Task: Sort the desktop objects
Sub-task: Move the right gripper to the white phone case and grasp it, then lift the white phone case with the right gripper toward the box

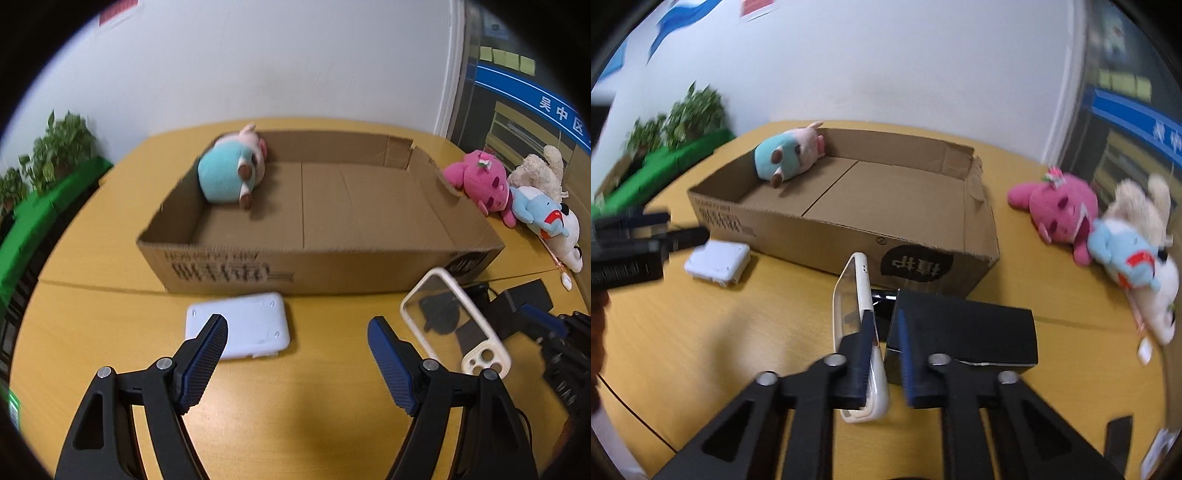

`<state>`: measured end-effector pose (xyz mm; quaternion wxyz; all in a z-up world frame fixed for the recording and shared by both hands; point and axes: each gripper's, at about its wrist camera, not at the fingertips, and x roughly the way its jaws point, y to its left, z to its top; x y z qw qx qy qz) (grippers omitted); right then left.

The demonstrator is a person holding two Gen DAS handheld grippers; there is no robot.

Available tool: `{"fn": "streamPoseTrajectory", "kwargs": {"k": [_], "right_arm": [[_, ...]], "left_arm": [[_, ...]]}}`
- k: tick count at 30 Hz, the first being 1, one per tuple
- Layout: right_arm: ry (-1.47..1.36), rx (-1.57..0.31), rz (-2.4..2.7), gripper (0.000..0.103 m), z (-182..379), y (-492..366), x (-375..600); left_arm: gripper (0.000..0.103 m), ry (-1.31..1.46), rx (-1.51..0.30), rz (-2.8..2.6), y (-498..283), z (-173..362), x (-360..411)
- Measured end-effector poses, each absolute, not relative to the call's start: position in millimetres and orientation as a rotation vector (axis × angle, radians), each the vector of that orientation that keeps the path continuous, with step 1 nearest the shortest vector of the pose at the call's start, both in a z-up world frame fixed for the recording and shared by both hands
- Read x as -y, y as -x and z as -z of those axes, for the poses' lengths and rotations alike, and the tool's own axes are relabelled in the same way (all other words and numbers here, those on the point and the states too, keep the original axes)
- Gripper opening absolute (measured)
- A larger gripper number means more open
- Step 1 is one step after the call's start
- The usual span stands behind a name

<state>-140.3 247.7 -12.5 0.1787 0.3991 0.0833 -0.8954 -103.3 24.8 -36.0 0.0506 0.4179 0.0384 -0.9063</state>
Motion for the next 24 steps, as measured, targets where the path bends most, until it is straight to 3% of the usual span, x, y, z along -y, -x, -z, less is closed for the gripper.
{"fn": "streamPoseTrajectory", "kwargs": {"k": [6,9,16,18,20,21,22,24], "right_arm": [[-1.142,-0.234,2.510,0.007,14.7,121.7,-240.3],[-1.174,-0.334,2.489,0.008,26.9,112.0,-230.7],[-1.246,-0.267,2.458,0.009,42.7,101.3,-236.5],[-1.208,-0.236,2.497,0.014,37.3,98.4,-241.5],[-1.135,-0.254,2.557,0.030,27.4,94.2,-244.4],[-1.120,-0.295,2.578,0.053,26.6,93.9,-243.3],[-1.125,-0.341,2.590,0.067,29.4,95.8,-241.7],[-1.183,-0.354,2.548,0.055,40.0,102.9,-240.1]], "left_arm": [[0.078,-1.392,-0.233,2.747,96.8,59.6,-5.4],[0.078,-1.419,-0.258,2.747,93.0,65.8,-0.9],[0.078,-1.473,-0.286,2.751,91.4,77.3,7.4],[0.078,-1.488,-0.291,2.754,92.6,79.1,7.5],[0.078,-1.503,-0.306,2.763,93.0,80.9,6.6],[0.078,-1.509,-0.315,2.766,93.4,81.6,6.2],[0.078,-1.517,-0.324,2.770,94.2,82.5,5.7],[0.078,-1.530,-0.334,2.775,95.2,83.4,4.1]]}}
